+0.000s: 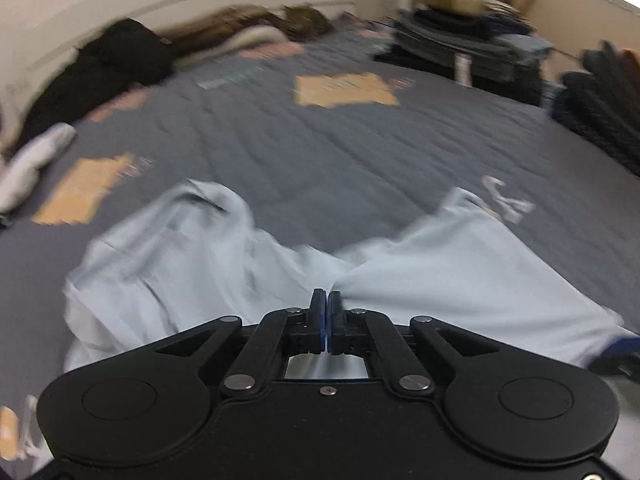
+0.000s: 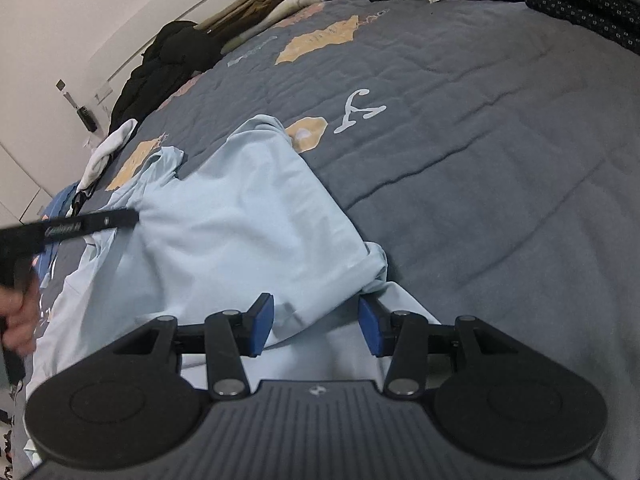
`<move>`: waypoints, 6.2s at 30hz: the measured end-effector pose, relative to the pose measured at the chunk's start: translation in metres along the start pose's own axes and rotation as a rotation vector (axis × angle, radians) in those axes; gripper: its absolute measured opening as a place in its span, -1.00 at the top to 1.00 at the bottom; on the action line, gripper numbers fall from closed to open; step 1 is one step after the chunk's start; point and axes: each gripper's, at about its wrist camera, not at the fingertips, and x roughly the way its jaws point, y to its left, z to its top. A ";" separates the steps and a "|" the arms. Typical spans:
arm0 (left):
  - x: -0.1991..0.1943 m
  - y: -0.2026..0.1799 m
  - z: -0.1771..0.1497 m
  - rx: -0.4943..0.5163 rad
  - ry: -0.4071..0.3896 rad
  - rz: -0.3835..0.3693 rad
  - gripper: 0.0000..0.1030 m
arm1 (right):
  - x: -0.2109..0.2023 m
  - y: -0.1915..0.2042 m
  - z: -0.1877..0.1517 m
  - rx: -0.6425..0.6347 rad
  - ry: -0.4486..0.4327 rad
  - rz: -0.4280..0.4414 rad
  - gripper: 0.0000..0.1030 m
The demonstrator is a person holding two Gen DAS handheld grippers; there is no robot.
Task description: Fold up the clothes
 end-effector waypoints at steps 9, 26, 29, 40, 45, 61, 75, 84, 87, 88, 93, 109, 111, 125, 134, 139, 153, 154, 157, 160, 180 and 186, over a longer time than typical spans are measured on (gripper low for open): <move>-0.093 0.012 -0.056 -0.208 -0.093 0.089 0.28 | -0.008 -0.005 0.008 0.069 -0.001 0.017 0.10; -0.165 0.030 -0.139 -0.612 -0.199 0.093 0.13 | -0.016 0.020 0.002 0.170 0.040 0.144 0.10; -0.171 0.033 -0.153 -0.684 -0.214 0.083 0.13 | -0.010 0.019 0.001 0.204 0.032 0.142 0.10; -0.154 0.047 -0.176 -0.679 -0.134 0.163 0.13 | 0.015 -0.015 -0.003 0.445 -0.061 0.162 0.15; -0.154 0.069 -0.186 -0.729 -0.112 0.206 0.13 | 0.018 -0.028 -0.006 0.519 -0.107 0.151 0.95; -0.151 0.095 -0.191 -0.624 -0.041 0.306 0.13 | 0.006 -0.045 0.007 0.548 -0.191 0.117 0.95; -0.172 0.129 -0.198 -0.764 -0.112 0.302 0.98 | 0.000 -0.046 0.006 0.516 -0.239 0.086 0.97; -0.186 0.132 -0.186 -0.712 -0.075 0.378 0.25 | 0.000 -0.031 0.014 0.361 -0.127 -0.003 0.88; -0.193 0.132 -0.183 -0.697 -0.124 0.401 -0.13 | -0.013 -0.015 0.020 0.241 -0.092 -0.055 0.87; -0.195 0.132 -0.182 -0.692 -0.140 0.408 -0.13 | -0.020 -0.008 0.021 0.189 -0.098 -0.065 0.85; -0.185 0.141 -0.190 -0.747 -0.131 0.323 -0.07 | -0.040 0.008 0.024 0.110 -0.183 -0.028 0.44; -0.178 0.106 -0.180 -0.473 -0.181 0.473 0.97 | -0.020 0.054 -0.001 0.049 -0.061 0.189 0.24; -0.180 0.089 -0.171 -0.294 -0.193 0.574 0.97 | -0.020 0.057 -0.003 0.048 -0.051 0.196 0.24; -0.211 0.140 -0.186 -0.698 -0.224 0.349 0.11 | -0.015 0.065 -0.010 0.024 -0.021 0.203 0.23; -0.189 0.145 -0.197 -0.793 -0.164 0.256 0.11 | -0.004 0.065 -0.014 -0.001 -0.011 0.195 0.22; -0.180 0.143 -0.199 -0.784 -0.115 0.303 0.11 | 0.011 0.032 -0.012 0.046 -0.031 0.075 0.23; -0.150 0.126 -0.198 -0.725 -0.020 0.276 -0.02 | -0.010 0.038 0.001 0.014 -0.081 0.063 0.21; -0.150 0.126 -0.198 -0.725 -0.022 0.279 -0.02 | -0.007 0.038 0.001 0.004 -0.071 0.053 0.21; -0.156 0.129 -0.197 -0.740 -0.044 0.280 -0.02 | 0.004 0.029 -0.003 0.026 -0.028 -0.001 0.21; -0.167 0.126 -0.192 -0.729 -0.085 0.277 -0.02 | -0.003 0.028 0.001 0.055 -0.047 0.013 0.21; -0.159 0.082 -0.174 -0.546 -0.107 0.285 -0.03 | -0.013 0.092 -0.015 -0.115 -0.006 0.165 0.09; -0.141 0.077 -0.135 -0.393 -0.124 0.305 -0.02 | -0.016 0.088 -0.006 -0.063 -0.023 0.190 0.08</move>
